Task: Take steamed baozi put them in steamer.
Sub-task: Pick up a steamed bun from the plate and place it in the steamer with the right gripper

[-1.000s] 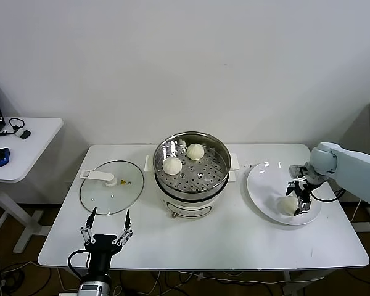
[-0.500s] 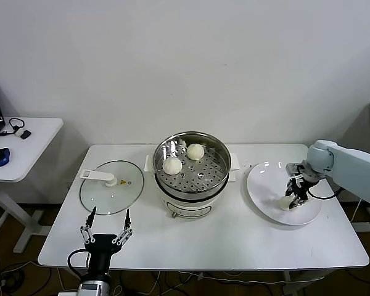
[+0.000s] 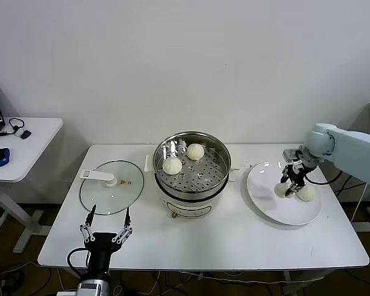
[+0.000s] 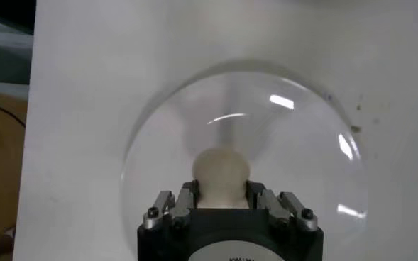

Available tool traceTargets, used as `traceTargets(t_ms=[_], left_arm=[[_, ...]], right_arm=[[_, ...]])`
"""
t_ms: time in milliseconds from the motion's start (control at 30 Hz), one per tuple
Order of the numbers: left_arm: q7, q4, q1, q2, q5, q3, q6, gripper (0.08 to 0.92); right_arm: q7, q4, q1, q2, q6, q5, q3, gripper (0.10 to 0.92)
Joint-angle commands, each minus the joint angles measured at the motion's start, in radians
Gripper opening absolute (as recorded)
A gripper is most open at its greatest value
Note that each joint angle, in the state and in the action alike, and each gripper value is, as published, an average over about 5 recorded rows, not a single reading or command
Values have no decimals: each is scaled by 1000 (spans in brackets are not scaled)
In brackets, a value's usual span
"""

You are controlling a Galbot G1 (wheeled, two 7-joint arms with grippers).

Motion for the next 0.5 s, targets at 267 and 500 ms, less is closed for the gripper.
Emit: traceTargets(t_ms=[267,500], left_arm=[[-1,-6,0,-6,-8,3,-1,823],[-1,-10,5,-4,-10,2,-1,823]], right_arm=[[2,261,431,122,139,36,-165,475],[50,303,430,201,268,-38,-61,477]])
